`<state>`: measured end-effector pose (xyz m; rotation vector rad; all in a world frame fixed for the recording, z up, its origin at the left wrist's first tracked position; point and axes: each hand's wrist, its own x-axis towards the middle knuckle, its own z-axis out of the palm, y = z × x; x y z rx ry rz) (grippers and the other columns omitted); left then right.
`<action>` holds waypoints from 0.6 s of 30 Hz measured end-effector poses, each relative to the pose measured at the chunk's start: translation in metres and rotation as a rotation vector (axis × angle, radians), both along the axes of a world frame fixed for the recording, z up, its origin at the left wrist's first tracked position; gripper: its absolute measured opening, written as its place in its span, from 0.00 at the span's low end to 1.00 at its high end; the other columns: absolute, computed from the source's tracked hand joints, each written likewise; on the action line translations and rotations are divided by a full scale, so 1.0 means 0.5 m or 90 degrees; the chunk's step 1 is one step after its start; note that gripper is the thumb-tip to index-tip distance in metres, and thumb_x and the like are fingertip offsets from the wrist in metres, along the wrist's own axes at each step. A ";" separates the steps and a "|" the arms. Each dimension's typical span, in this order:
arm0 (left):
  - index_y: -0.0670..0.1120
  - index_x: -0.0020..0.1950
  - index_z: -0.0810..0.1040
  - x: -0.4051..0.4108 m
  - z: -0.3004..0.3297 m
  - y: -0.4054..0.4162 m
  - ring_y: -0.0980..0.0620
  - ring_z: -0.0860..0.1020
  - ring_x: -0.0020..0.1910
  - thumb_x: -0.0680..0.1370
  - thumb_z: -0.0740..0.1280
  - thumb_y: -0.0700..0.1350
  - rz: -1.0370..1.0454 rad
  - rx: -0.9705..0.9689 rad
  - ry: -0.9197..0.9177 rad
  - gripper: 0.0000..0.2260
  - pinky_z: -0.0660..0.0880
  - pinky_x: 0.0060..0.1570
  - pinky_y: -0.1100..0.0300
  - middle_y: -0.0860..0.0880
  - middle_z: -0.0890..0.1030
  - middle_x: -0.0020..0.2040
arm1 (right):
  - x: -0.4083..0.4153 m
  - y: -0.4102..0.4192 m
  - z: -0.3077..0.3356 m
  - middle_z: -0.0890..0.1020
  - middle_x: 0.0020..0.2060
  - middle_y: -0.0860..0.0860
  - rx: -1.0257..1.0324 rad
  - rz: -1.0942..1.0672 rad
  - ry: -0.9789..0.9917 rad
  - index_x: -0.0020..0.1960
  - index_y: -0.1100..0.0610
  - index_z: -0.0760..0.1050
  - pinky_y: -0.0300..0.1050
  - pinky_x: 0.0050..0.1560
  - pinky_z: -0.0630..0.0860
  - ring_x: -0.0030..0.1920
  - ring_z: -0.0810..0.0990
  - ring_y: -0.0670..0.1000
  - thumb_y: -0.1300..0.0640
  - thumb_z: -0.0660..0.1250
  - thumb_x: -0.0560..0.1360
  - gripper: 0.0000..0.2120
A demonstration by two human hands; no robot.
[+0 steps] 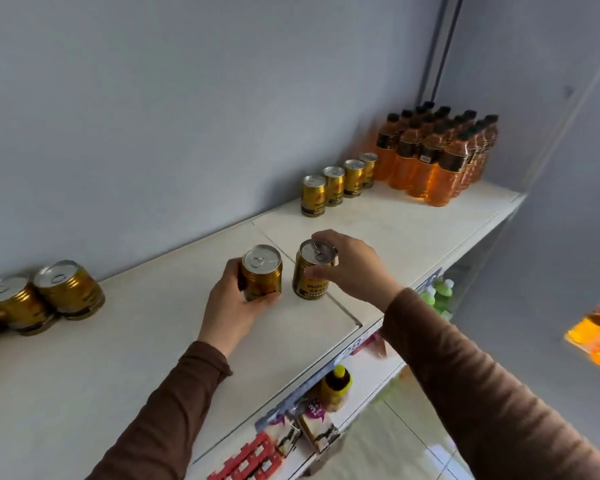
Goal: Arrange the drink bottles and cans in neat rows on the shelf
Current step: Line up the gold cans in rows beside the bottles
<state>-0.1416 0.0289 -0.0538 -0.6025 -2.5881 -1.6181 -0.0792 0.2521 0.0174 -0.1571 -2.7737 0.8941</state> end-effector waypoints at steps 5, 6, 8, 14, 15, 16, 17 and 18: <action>0.53 0.61 0.72 0.016 0.001 0.225 0.57 0.79 0.55 0.65 0.82 0.49 -0.011 0.006 -0.013 0.30 0.74 0.53 0.62 0.55 0.80 0.56 | 0.028 0.224 0.009 0.81 0.59 0.49 0.027 -0.020 -0.009 0.68 0.49 0.72 0.47 0.52 0.77 0.55 0.78 0.51 0.45 0.75 0.70 0.29; 0.53 0.61 0.72 0.018 0.002 0.267 0.58 0.79 0.55 0.64 0.82 0.49 -0.010 0.012 -0.019 0.30 0.74 0.53 0.63 0.56 0.80 0.56 | 0.030 0.267 0.011 0.81 0.59 0.49 0.032 -0.021 -0.011 0.68 0.50 0.71 0.46 0.53 0.76 0.55 0.78 0.52 0.45 0.75 0.70 0.30; 0.54 0.61 0.72 0.023 0.005 0.346 0.62 0.79 0.54 0.64 0.82 0.49 -0.004 0.028 -0.030 0.30 0.74 0.51 0.64 0.57 0.81 0.55 | 0.031 0.347 0.016 0.81 0.59 0.50 0.034 -0.019 -0.015 0.69 0.50 0.71 0.46 0.53 0.76 0.56 0.78 0.52 0.45 0.76 0.69 0.31; 0.53 0.61 0.72 -0.003 0.015 0.523 0.54 0.80 0.55 0.64 0.82 0.48 0.018 0.040 -0.048 0.30 0.76 0.55 0.58 0.54 0.81 0.56 | -0.002 0.524 0.017 0.80 0.59 0.50 0.009 -0.004 -0.017 0.68 0.52 0.71 0.40 0.47 0.70 0.50 0.74 0.47 0.48 0.76 0.70 0.29; 0.54 0.61 0.71 -0.013 0.016 0.546 0.54 0.79 0.56 0.64 0.82 0.49 0.020 0.035 -0.049 0.30 0.75 0.56 0.58 0.54 0.80 0.56 | -0.014 0.546 0.016 0.80 0.58 0.50 0.007 -0.002 -0.015 0.68 0.52 0.71 0.39 0.46 0.69 0.50 0.74 0.47 0.48 0.76 0.70 0.29; 0.54 0.61 0.71 -0.024 0.018 0.568 0.53 0.79 0.57 0.65 0.82 0.49 0.023 0.030 -0.048 0.30 0.74 0.56 0.58 0.54 0.80 0.56 | -0.028 0.566 0.015 0.80 0.58 0.50 0.008 0.001 -0.014 0.68 0.52 0.71 0.39 0.46 0.69 0.49 0.74 0.47 0.49 0.76 0.70 0.29; 0.54 0.62 0.70 -0.036 0.018 0.587 0.52 0.78 0.57 0.65 0.82 0.50 0.028 0.023 -0.047 0.30 0.74 0.57 0.56 0.54 0.79 0.57 | -0.044 0.584 0.014 0.80 0.58 0.50 0.012 0.005 -0.015 0.68 0.52 0.71 0.38 0.45 0.69 0.49 0.74 0.47 0.49 0.76 0.71 0.29; 0.53 0.62 0.70 -0.051 0.018 0.606 0.51 0.77 0.58 0.65 0.82 0.50 0.033 0.017 -0.045 0.31 0.74 0.59 0.54 0.53 0.79 0.58 | -0.062 0.599 0.013 0.80 0.58 0.51 0.015 0.011 -0.016 0.68 0.53 0.71 0.37 0.44 0.69 0.50 0.74 0.47 0.50 0.76 0.71 0.29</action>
